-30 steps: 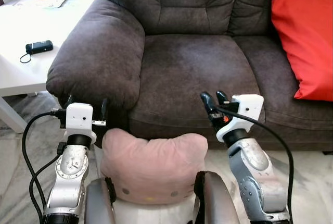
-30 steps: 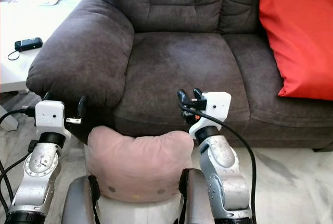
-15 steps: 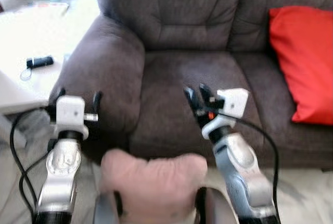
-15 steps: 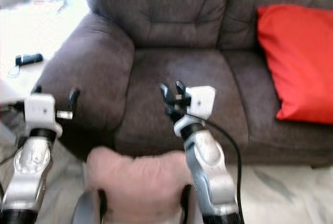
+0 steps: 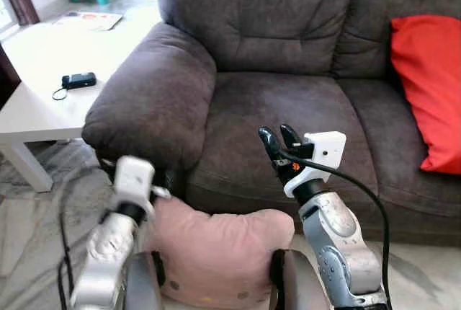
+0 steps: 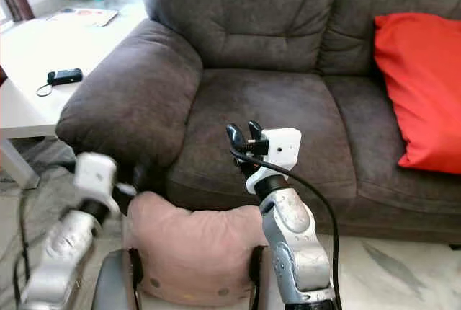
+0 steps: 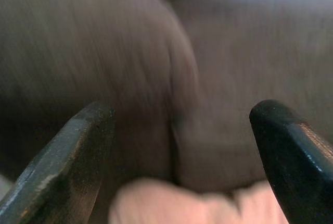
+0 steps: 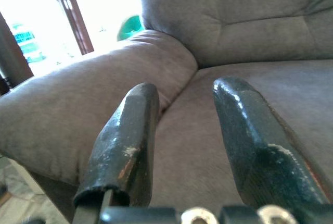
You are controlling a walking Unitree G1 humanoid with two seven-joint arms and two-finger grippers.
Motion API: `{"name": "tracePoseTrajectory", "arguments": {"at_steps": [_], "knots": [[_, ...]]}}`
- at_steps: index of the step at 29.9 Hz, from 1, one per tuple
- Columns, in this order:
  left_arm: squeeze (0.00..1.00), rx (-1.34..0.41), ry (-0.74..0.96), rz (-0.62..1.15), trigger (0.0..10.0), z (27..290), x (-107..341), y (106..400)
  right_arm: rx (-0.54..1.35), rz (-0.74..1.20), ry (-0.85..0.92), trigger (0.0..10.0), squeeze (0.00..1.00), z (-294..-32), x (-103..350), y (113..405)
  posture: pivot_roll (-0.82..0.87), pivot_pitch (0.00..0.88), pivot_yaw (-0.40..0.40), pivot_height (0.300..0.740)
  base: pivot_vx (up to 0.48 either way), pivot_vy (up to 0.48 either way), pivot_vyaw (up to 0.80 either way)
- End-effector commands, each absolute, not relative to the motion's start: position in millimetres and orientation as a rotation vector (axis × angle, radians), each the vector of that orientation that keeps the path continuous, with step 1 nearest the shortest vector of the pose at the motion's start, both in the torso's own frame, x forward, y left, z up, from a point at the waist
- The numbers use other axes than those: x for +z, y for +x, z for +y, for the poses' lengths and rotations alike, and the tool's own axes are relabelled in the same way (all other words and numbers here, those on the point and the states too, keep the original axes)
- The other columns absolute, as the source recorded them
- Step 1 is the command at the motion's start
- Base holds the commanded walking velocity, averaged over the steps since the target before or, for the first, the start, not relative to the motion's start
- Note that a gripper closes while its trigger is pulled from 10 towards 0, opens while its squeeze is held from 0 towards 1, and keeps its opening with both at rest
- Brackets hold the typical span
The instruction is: Move the pillow to the sofa from floor
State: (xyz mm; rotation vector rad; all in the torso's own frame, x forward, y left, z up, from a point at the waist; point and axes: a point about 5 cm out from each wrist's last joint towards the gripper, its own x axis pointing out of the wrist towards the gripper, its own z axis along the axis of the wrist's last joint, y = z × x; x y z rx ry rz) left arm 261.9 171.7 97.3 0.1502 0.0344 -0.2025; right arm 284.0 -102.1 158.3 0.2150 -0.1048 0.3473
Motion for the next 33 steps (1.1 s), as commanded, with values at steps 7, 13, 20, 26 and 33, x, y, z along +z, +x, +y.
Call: {"name": "tracePoseTrajectory", "arguments": {"at_steps": [7, 13, 20, 26, 33], "knots": [[0.0, -0.035, 0.049, 0.26, 10.0, 207.4, 49.9, 251.2, 0.371, -0.117, 0.21, 10.0, 0.0, -101.0, 166.7, 281.7, 0.04, 0.0, -0.07, 0.487, 0.0, 0.0, 0.0], [0.0, 0.025, -0.049, 0.321, 10.0, 215.1, 36.4, 268.0, 0.399, -0.139, 0.204, 10.0, 0.0, -103.0, 180.7, 275.7, 0.0, 0.028, -0.1, 0.487, 0.0, 0.0, 0.0], [0.0, -0.018, -0.001, 0.335, 10.0, 216.6, 37.2, 287.7, 0.429, -0.163, 0.204, 10.0, 0.0, -104.7, 200.5, 266.7, -0.04, 0.095, -0.149, 0.487, 0.0, 0.0, 0.0], [1.0, 0.011, -0.075, 0.33, 10.0, 222.3, 41.1, 303.1, 0.475, -0.156, 0.2, 10.0, 0.0, -99.1, 213.6, 261.6, -0.08, 0.147, -0.188, 0.487, 0.0, 0.0, 0.0], [1.0, 0.033, -0.047, 0.344, 10.0, 230.3, 41.8, 309.1, 0.511, -0.154, 0.213, 10.0, 0.0, -96.0, 229.9, 253.5, -0.11, 0.209, -0.23, 0.487, 0.0, 0.0, 0.0]]}}
